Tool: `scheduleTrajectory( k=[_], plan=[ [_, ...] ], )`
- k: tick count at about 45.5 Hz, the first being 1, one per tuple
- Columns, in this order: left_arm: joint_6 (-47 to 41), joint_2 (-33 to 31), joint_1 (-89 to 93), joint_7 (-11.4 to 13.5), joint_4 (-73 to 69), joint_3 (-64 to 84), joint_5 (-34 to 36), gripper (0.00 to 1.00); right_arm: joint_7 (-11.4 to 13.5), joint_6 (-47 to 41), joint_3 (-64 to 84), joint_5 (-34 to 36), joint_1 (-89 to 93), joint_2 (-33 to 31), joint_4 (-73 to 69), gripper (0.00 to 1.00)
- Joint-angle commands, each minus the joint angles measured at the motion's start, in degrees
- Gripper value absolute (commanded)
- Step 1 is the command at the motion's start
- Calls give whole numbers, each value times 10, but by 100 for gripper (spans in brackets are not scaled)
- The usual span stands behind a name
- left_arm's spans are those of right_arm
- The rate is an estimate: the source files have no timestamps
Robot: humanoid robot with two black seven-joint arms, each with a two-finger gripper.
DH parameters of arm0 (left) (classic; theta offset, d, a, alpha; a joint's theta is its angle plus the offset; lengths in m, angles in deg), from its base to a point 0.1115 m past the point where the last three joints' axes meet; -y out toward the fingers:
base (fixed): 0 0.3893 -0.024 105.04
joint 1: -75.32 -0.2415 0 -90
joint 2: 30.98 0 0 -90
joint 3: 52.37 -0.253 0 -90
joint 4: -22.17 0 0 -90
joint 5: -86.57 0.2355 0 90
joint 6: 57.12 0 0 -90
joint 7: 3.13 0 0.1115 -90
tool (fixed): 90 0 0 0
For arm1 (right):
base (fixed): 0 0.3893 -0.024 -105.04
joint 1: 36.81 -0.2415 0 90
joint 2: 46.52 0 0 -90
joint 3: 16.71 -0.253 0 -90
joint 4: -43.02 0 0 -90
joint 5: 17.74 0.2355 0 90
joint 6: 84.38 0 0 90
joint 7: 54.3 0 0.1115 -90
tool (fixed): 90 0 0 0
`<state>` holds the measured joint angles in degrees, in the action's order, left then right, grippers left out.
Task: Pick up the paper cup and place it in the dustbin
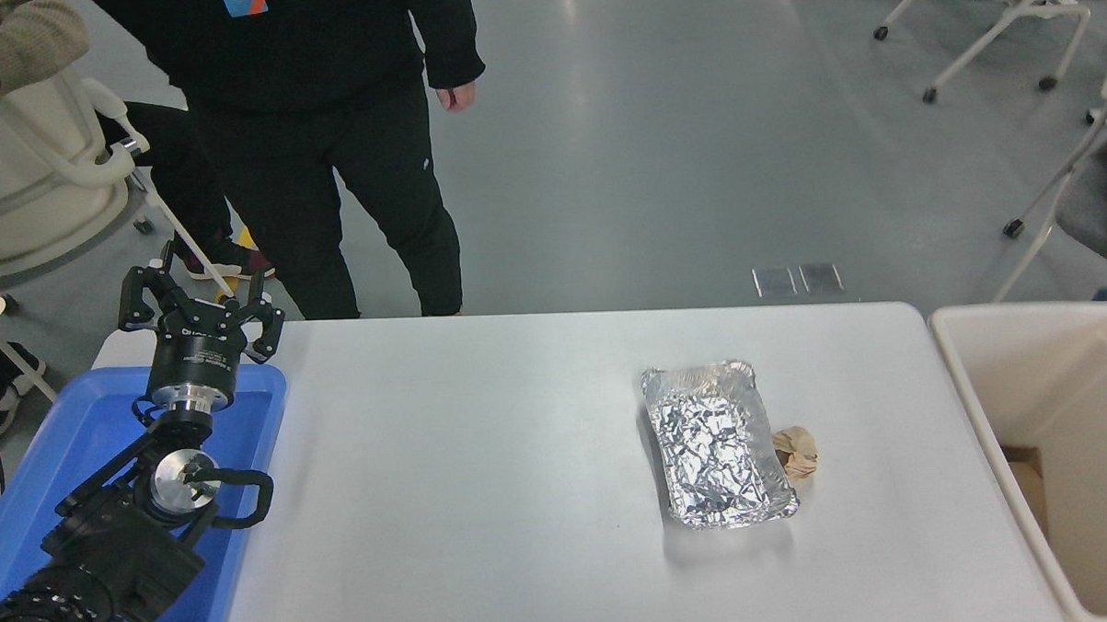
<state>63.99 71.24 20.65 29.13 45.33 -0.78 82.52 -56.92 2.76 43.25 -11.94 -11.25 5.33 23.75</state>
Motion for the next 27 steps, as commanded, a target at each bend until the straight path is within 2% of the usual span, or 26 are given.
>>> scheduleTrajectory(
  k=[1,17,27],
  plan=[
    [0,0,0,0,0,0,0,99,6,50,-119,13,165,30,79,0],
    [0,0,0,0,0,0,0,99,6,72,-220,21,308,107,143,0],
    [0,0,0,0,0,0,0,99,6,83,-237,21,330,125,143,0]
  ],
)
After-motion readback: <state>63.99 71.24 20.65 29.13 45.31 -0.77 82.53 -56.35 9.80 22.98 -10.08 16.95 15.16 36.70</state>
